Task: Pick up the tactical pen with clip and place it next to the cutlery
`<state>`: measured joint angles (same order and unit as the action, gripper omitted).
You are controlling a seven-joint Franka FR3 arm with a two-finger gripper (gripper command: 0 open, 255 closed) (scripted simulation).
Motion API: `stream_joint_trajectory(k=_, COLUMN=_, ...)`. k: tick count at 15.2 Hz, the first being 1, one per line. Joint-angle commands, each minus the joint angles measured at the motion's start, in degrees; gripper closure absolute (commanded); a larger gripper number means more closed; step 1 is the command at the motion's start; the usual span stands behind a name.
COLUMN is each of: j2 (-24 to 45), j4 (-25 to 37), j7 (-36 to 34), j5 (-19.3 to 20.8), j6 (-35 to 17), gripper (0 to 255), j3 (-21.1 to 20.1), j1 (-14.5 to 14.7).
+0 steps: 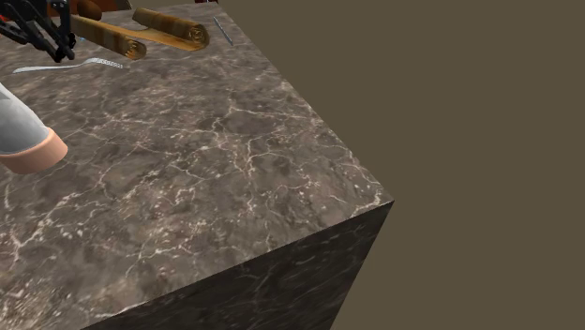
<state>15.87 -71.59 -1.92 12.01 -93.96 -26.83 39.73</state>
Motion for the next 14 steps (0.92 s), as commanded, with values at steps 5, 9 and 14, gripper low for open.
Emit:
stream_joint_trajectory(k=5, j2=-2.0, j4=-7.5, j7=-0.2, j5=-0.9, j6=-5.7, gripper=255, j3=0.1, j1=-1.1)
stream_joint_trajectory(k=9, j2=-2.7, j4=-11.6, j7=-0.3, j5=-1.2, j6=-9.1, gripper=255, j3=0.2, j1=-1.6)
stream_joint_trajectory(k=14, j2=-2.8, j4=-11.9, j7=-0.3, j5=-1.2, j6=-9.4, gripper=255, j3=0.2, j1=-1.6)
